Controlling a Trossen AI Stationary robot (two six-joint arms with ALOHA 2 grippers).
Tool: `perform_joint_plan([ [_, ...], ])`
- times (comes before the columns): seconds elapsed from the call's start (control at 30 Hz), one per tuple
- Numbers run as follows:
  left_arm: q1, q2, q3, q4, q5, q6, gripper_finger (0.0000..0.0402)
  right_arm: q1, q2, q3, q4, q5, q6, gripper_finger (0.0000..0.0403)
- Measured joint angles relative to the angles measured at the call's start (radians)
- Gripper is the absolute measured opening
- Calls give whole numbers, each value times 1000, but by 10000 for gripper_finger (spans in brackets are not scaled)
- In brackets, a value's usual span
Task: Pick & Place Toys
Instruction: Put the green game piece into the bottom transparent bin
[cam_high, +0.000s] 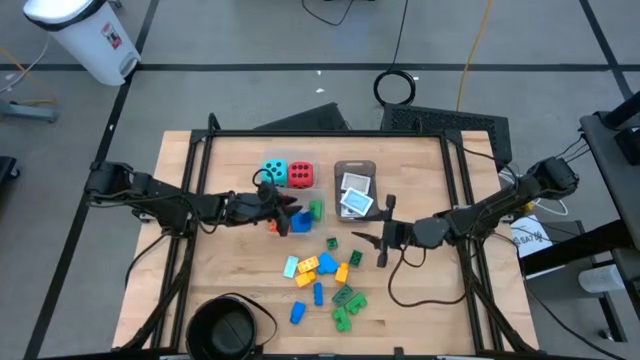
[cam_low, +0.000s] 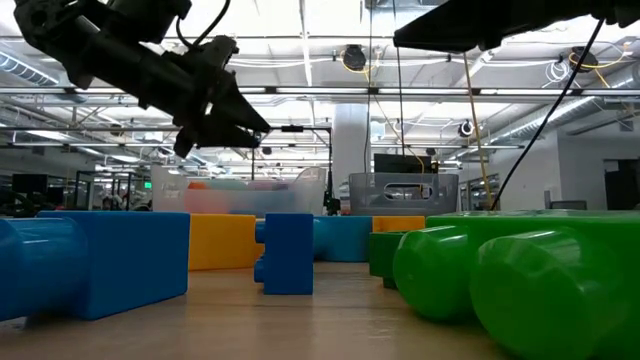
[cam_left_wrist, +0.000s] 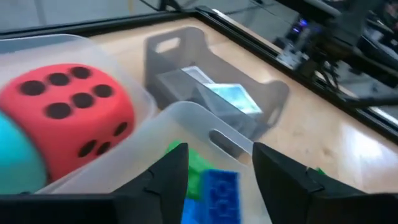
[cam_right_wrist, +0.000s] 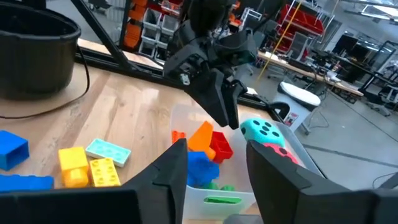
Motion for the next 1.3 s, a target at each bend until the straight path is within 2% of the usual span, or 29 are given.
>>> perform_joint_plan([
  [0.2, 0, 0, 0, -30, -110, -48, 219, 10, 0, 0, -62, 0, 159, 164],
  [0.3, 0, 0, 0, -15, -109, -45, 233, 41, 6, 0, -97, -4, 195, 188],
  [0.4, 0, 0, 0, -4, -108, -48, 241, 63, 46, 0, -106, -79, 221, 214],
  [0.5, 0, 0, 0, -4, -108, -72, 243, 62, 120, 0, -117, -206, 312, 226],
  [0.57, 0, 0, 0, -4, -108, -108, 243, 45, 183, 0, -132, -284, 353, 225],
  [0.77, 0, 0, 0, -5, -107, -157, 244, -11, 311, 0, -192, -405, 387, 195],
  [0.87, 0, 0, 0, -5, -107, -152, 244, -26, 311, 0, -249, -412, 403, 184],
  [1.0, 0, 0, 0, -5, -105, -173, 244, -37, 292, 0, -365, -457, 503, 173],
  [1.1, 0, 0, 0, -5, -105, -180, 244, -36, 257, 0, -408, -593, 599, 167],
  [1.2, 0, 0, 0, -5, -105, -175, 244, -34, 226, 0, -361, -703, 622, 163],
  [1.23, 0, 0, 0, -5, -105, -176, 244, -29, 219, 0, -325, -698, 601, 163],
  [1.3, 0, 0, 0, -5, -105, -176, 244, -17, 213, 2, -276, -614, 526, 162],
])
